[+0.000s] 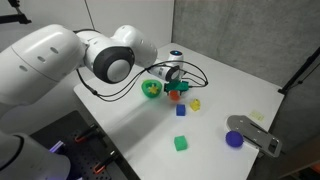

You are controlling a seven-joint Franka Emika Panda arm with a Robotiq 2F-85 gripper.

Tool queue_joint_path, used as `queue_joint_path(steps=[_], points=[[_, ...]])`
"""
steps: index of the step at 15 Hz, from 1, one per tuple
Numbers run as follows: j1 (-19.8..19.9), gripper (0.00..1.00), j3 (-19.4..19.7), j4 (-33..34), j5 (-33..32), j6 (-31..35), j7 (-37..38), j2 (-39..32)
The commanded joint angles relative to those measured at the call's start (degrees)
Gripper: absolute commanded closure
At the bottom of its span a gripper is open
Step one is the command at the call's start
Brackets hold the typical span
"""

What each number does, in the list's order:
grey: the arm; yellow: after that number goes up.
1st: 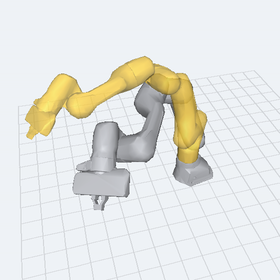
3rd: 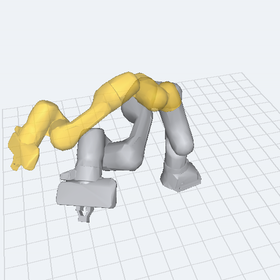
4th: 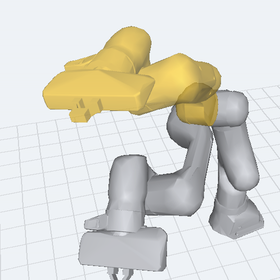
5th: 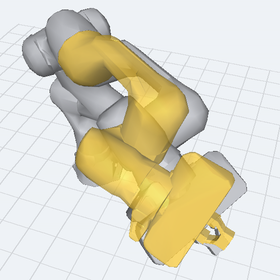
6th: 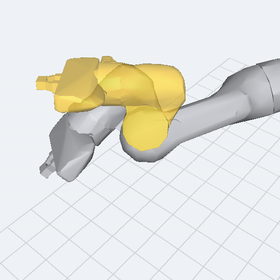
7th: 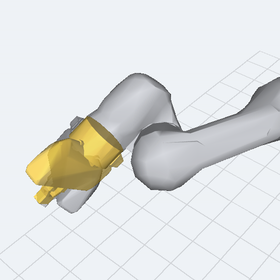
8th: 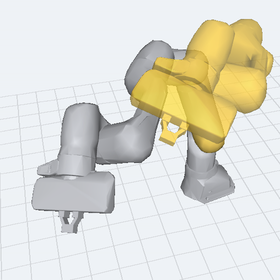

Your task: Put the orange toy in the bowl

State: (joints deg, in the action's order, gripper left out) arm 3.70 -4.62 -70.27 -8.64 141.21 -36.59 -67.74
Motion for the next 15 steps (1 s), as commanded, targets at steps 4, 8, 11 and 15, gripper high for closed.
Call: queue_joint_path(steps=[4,8,11,15], points=[[-1.1,0.6,0.9,4.9,-1.5,-0.7,0.5,-3.5],[-1.3,0.81,0.9,3.5,-1.4,-0.6,1.0,-0.8],[-2.0,0.85,1.1,1.2,-1.6,0.2,1.7,2.6],[-3.8,0.89,1.0,-4.6,-2.6,2.1,2.1,9.0]])
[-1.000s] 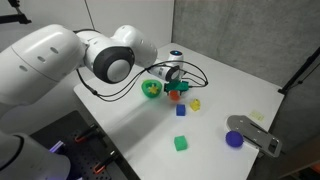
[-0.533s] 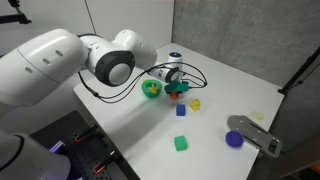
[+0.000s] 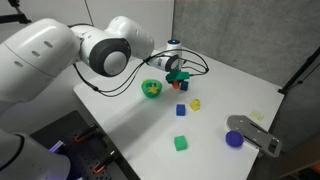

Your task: Put the orange toy in the bowl

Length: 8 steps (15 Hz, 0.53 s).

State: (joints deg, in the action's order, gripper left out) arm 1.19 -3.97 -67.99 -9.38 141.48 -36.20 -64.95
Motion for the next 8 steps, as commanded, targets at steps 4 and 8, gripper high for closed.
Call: queue_joint_path(steps=[4,8], points=[[-2.3,0.89,-1.5,-14.6,-1.6,1.3,0.7,13.3],[-2.0,0.89,-4.0,-22.8,-0.6,-0.2,0.0,19.8]])
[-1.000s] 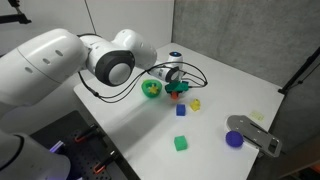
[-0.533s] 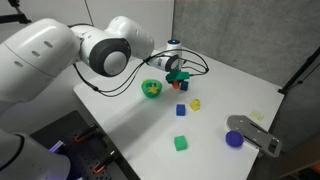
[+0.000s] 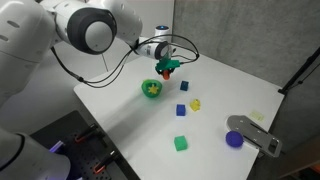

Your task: Put the orange toy in the bowl

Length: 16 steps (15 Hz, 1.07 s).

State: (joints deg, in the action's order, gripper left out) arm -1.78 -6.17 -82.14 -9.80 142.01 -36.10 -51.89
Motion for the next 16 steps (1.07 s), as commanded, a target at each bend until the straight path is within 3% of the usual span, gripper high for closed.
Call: queue_joint_path(steps=[1,8,16], points=[[1.3,0.89,-2.6,-10.4,0.3,-1.3,-0.6,8.1],[3.6,0.89,-6.6,-21.8,4.8,-5.8,-1.8,15.6],[3.6,0.89,-8.3,-26.1,6.6,1.9,-3.9,13.3]])
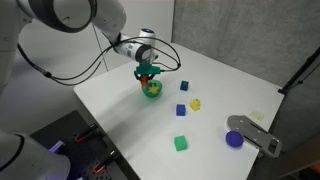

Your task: Put the orange toy in the bowl

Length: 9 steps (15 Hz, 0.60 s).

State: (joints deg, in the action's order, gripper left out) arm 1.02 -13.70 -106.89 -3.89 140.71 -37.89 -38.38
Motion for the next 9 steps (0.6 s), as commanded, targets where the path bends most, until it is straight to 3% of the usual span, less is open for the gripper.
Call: queue_joint_path(steps=[1,2,3,5,9], points=[[1.1,0.89,-1.1,-1.3,0.8,3.7,-2.7,-0.6],[1.2,0.89,-1.2,-1.2,0.8,4.3,-3.0,-1.1],[1.5,0.42,-1.4,-1.2,1.0,4.7,-3.4,-1.5],[1.6,0.34,-1.3,-1.3,0.4,6.7,-3.8,-2.0],[2.6,0.02,-1.7,-1.4,0.7,9.2,-5.1,-1.9]])
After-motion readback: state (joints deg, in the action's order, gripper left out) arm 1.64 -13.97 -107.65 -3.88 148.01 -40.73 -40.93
